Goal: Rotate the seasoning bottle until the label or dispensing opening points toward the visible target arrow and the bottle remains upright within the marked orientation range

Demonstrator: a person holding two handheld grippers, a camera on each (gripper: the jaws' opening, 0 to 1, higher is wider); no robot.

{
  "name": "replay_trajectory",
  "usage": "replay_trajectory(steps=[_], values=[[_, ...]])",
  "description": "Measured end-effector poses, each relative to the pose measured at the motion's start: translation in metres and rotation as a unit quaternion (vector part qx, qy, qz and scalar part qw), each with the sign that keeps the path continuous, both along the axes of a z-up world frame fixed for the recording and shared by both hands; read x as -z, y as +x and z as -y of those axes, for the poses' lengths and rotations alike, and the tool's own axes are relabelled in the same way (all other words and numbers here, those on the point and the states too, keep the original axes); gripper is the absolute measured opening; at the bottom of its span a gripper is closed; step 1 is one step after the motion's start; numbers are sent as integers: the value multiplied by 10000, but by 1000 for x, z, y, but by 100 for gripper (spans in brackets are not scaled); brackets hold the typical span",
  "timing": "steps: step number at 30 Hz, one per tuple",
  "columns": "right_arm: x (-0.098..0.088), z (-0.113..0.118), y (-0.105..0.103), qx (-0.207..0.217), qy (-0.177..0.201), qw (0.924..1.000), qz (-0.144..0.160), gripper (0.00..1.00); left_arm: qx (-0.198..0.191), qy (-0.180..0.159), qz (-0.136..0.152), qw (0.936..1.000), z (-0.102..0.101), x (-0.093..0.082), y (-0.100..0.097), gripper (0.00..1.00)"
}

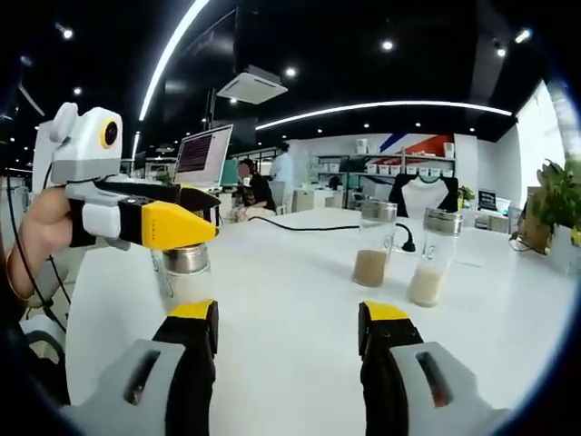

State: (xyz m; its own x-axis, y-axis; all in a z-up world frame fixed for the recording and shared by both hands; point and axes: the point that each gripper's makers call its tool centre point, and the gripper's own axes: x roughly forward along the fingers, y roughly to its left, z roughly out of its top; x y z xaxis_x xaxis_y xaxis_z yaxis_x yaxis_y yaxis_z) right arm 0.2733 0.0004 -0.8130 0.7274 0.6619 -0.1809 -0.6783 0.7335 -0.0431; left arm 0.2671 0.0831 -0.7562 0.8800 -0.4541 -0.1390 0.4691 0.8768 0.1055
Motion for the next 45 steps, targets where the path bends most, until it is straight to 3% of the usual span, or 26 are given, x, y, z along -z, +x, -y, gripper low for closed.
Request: replay_trajectory(steps=[5,9,13,28,33,37,43,45], values=[[-3,14,6,253,87,9996,11,75,-196,-92,8,9998,-3,-3,3,73],[-8,21,8,441,93,9989,128,87,-384,-527,-173,9977,-6,-6,7,100],[-9,25,8,523,132,9985,126,92,-430,-413,-146,9981,-9,-5,6,100],[-3,28,15,538,154,9983,132,89,-239,29,-105,9997,0,-4,13,99],[-5,22,18,362,-7,9987,361,84,-74,52,-50,9999,3,-11,26,97],[-6,17,23,259,-19,9991,346,82,79,312,69,9995,10,-14,37,96],[-22,13,38,-58,-193,9984,529,79,211,300,199,9991,12,-29,55,95],[-27,14,44,-99,-211,9982,560,79,262,361,124,9989,12,-27,59,93]])
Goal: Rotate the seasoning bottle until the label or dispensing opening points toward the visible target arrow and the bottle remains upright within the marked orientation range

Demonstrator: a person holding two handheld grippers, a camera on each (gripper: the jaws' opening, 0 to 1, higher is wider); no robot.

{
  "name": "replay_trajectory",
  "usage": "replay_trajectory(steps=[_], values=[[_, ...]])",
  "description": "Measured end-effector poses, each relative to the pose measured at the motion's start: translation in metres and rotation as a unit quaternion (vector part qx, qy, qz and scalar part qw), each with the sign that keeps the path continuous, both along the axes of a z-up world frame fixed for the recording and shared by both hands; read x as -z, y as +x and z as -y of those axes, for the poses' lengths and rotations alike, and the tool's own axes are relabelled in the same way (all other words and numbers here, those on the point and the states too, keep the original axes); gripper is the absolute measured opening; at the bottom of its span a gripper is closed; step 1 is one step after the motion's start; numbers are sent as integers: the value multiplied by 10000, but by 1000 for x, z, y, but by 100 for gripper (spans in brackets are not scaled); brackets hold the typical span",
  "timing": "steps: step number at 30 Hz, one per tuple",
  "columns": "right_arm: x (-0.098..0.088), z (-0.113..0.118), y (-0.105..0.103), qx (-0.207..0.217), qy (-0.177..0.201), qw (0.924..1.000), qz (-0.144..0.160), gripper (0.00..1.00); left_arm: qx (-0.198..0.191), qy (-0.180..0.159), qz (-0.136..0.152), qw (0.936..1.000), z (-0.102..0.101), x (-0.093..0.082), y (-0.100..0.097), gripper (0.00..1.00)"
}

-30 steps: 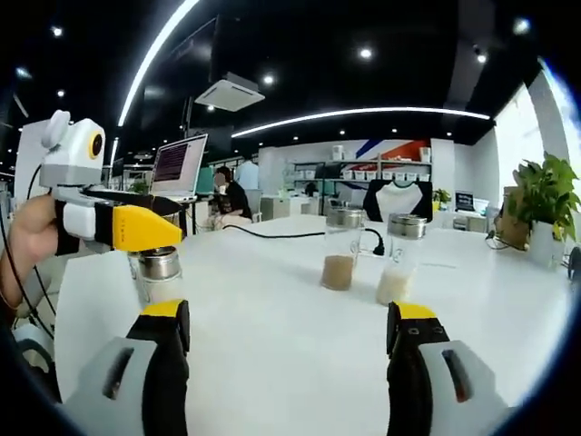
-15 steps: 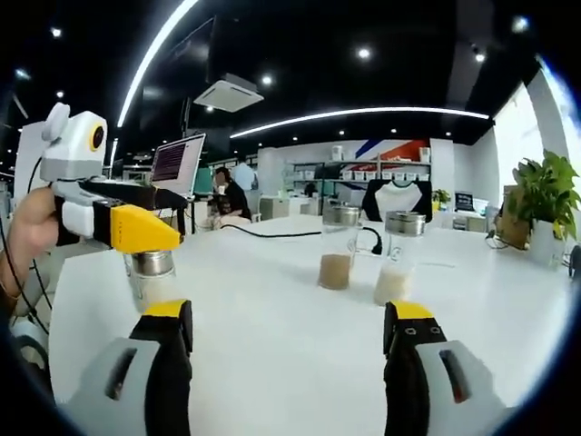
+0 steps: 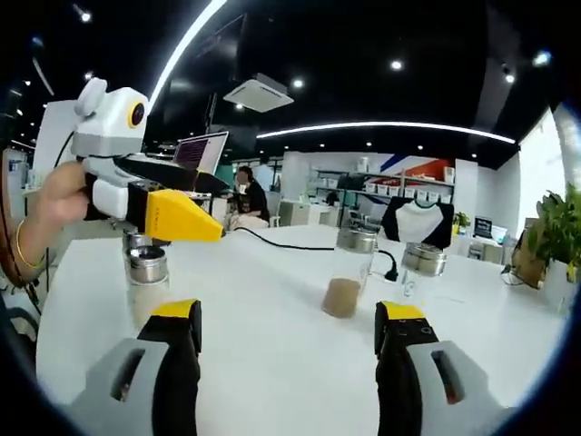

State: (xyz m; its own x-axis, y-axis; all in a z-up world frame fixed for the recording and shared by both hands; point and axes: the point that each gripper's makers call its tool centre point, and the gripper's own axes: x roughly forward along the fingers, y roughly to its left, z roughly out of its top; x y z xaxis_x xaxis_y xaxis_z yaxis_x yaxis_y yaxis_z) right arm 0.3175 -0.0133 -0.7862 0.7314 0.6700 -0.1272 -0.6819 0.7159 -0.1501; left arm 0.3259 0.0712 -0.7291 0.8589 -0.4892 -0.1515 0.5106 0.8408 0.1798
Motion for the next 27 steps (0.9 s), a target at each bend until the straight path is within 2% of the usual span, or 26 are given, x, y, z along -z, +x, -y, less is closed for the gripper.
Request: replay_trajectory(steps=[4,7,11,18,21,23,24,27], values=[[-9,0,11,-101,22,9999,48,77,114,-151,-38,9998,2,-6,7,93],[-8,-4,19,-232,-19,9997,38,72,64,-111,-20,9999,0,-8,16,92],[-2,-8,26,-230,-29,9997,-78,71,22,-340,15,9994,-3,-20,27,92],[-4,-17,45,-90,-83,9999,-8,67,44,-305,211,9993,5,-37,45,87],[-1,-25,49,-125,-133,9998,-35,66,71,-364,193,9991,8,-40,54,87],[4,-25,56,-10,-301,9995,-40,64,87,-374,178,9991,10,-40,59,87],[5,-23,61,105,-426,9990,49,64,96,-302,182,9993,11,-39,64,87],[11,-22,69,186,-427,9989,-37,63,124,-209,142,9996,13,-37,69,86]])
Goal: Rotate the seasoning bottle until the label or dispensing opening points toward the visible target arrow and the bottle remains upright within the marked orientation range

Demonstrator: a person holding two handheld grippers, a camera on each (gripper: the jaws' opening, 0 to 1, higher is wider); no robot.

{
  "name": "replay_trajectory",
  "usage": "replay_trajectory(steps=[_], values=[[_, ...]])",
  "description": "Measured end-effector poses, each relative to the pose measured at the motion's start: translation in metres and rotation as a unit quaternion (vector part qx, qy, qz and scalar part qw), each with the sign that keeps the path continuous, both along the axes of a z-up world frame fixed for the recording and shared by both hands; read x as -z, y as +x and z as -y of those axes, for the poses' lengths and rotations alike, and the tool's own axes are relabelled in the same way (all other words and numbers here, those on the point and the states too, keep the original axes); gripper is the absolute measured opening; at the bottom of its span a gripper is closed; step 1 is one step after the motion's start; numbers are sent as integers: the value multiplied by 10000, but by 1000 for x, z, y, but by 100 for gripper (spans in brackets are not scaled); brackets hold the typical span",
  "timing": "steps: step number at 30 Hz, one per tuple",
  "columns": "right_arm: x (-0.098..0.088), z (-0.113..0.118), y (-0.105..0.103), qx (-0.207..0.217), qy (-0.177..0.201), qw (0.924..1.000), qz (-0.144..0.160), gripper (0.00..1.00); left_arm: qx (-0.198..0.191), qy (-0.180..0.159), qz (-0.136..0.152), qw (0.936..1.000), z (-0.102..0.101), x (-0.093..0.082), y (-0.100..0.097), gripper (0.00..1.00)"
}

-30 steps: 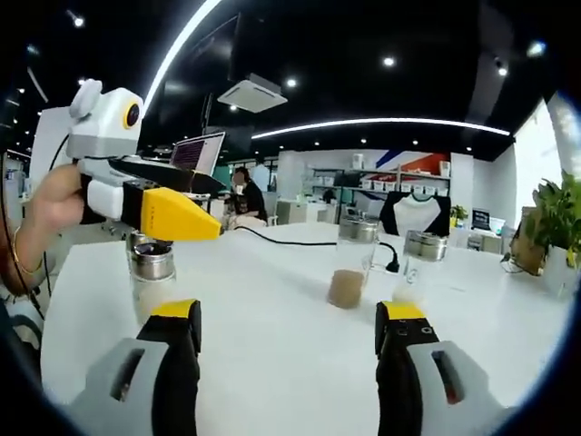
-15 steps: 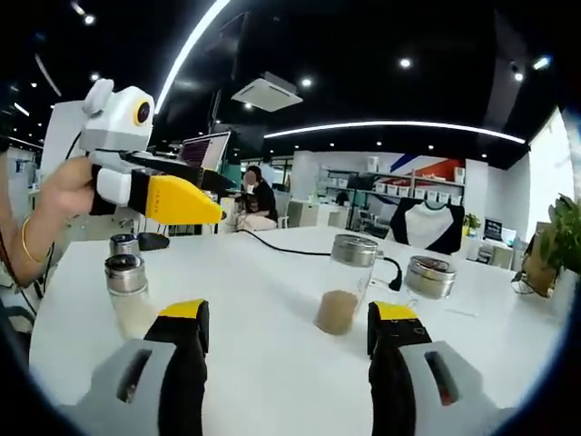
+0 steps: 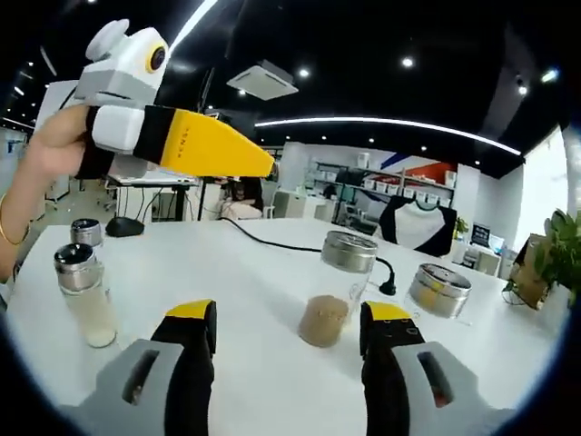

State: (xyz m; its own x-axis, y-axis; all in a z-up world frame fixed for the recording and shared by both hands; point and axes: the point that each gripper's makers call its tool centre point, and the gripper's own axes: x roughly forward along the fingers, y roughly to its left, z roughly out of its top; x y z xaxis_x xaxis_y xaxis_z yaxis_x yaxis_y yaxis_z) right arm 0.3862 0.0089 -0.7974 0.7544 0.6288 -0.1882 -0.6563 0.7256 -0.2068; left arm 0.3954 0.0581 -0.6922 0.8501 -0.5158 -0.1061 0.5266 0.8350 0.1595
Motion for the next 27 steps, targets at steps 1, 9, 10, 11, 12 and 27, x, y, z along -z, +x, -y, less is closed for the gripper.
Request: replay_trajectory(steps=[1,9,10,11,12,27], values=[[3,0,2,2,36,10000,-58,62,23,17,1,10000,1,0,1,86],[28,3,19,172,-68,9995,-272,56,19,138,-67,9999,5,3,14,83],[29,2,20,154,-50,9994,-294,56,23,109,-96,9999,4,4,21,83],[31,1,21,137,-57,9994,-323,56,24,104,-104,9999,4,5,23,83],[32,0,22,153,-81,9993,-340,55,26,75,-146,9999,4,6,26,83],[50,-1,48,586,-488,9966,-323,52,198,-81,-478,9986,17,29,43,82]])
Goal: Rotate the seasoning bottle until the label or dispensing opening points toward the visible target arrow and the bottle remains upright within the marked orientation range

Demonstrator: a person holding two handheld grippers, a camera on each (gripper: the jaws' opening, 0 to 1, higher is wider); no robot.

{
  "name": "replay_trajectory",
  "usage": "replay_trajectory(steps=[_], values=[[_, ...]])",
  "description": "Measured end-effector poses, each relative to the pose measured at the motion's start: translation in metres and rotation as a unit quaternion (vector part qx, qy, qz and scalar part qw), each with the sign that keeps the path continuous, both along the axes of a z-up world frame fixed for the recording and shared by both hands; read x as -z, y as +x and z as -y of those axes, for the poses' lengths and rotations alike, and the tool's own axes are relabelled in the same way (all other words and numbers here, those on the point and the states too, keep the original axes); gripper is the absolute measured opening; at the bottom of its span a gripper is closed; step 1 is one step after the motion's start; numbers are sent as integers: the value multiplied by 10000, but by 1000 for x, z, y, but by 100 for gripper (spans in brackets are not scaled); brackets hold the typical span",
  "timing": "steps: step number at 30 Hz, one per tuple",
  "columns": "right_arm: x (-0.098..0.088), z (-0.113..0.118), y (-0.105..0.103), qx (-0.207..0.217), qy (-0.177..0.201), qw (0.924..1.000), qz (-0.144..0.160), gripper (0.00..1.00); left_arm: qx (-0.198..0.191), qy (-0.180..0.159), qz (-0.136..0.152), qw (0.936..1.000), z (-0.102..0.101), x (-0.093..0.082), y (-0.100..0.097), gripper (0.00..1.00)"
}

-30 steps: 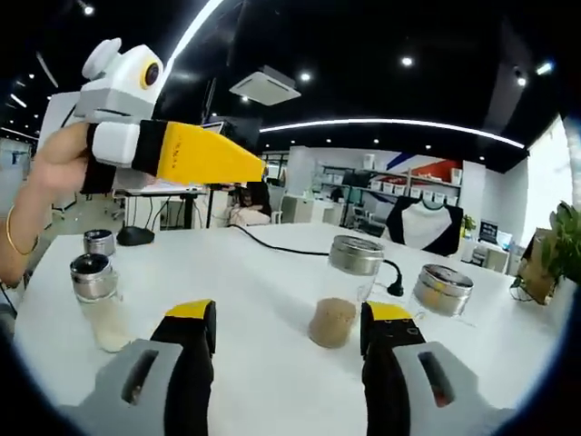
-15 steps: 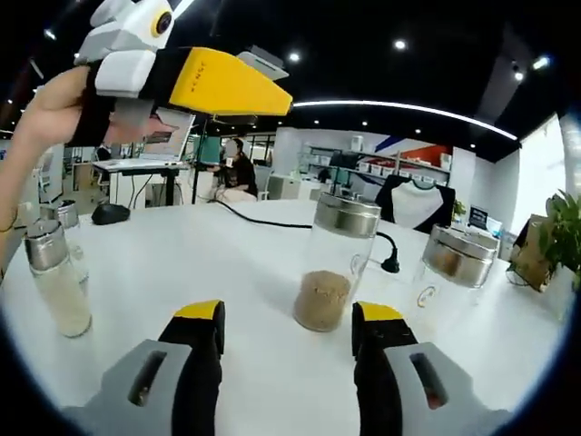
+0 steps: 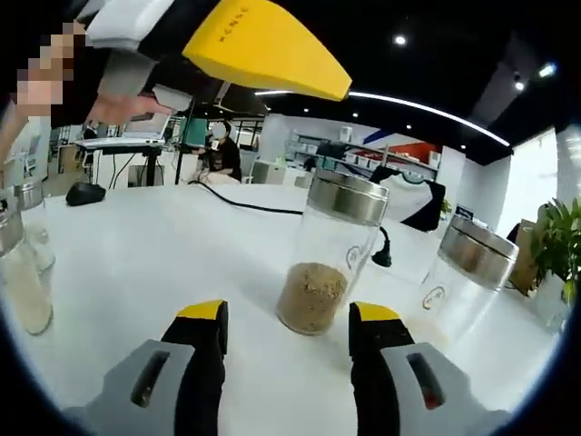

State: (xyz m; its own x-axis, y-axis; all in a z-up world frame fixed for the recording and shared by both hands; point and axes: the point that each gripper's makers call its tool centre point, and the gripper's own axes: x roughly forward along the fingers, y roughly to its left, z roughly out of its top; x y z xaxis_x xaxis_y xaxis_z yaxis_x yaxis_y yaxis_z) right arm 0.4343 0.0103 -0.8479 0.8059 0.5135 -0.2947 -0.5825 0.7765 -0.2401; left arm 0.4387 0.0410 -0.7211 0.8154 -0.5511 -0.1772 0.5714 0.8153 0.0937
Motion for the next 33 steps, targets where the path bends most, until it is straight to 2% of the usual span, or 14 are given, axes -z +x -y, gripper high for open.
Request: replay_trajectory(steps=[2,8,16,21,26,30,33], values=[[2,1,1,30,-29,10000,-1,52,76,47,-102,9999,2,5,2,79],[7,0,11,175,29,9998,-3,51,71,132,21,9999,-1,2,3,77],[7,-6,24,282,461,9985,-91,54,17,74,-75,9999,-8,8,7,77],[4,-8,28,250,517,9984,-5,55,72,40,-88,9999,-6,5,2,77],[-2,-11,40,371,475,9981,161,54,50,188,-11,9998,-8,-1,0,77],[-5,-10,43,442,560,9972,225,51,0,214,64,9998,-12,-6,1,77],[-6,-3,47,502,574,9967,282,42,0,185,54,9998,-11,-5,2,76]])
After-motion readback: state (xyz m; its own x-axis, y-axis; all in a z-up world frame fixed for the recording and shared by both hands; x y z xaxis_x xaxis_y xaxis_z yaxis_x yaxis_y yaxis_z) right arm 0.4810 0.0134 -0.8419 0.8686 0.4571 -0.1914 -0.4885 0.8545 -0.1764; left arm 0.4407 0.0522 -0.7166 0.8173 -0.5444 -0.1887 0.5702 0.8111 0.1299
